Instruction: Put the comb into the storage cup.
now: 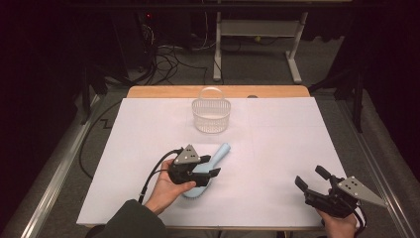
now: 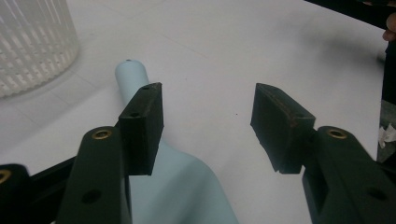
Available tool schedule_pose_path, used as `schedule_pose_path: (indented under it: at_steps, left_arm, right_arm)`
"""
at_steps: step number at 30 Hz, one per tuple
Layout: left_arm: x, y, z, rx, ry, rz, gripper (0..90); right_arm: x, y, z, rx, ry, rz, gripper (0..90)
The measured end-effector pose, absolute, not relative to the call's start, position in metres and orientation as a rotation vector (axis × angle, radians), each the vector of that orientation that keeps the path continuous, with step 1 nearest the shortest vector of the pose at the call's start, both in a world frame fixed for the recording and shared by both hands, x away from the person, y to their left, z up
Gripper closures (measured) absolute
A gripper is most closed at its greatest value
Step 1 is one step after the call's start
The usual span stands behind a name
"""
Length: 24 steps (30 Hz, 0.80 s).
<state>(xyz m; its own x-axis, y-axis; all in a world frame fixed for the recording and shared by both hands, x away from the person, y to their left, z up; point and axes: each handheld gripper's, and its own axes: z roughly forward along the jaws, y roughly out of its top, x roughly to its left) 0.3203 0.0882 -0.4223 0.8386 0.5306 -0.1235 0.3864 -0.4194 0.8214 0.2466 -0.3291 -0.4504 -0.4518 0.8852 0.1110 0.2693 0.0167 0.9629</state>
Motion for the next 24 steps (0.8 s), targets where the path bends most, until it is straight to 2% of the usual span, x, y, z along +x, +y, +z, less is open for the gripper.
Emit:
schedule_pose_path:
  at_steps: [7,21,24]
  left_arm:
    - [0.331,0.071,-0.413,2.182,0.649,0.178,53.5]
    - [0.354,0.046,-0.407,2.35,0.637,0.123,62.8]
    - [0.36,0.042,-0.408,2.385,0.632,0.122,68.9]
  right_arm:
    - [0.247,-0.329,-0.45,1.178,1.755,1.461,16.8]
    - [0.247,-0.329,-0.45,1.176,1.759,1.466,16.8]
    - [0.247,-0.329,-0.451,1.178,1.76,1.467,17.0]
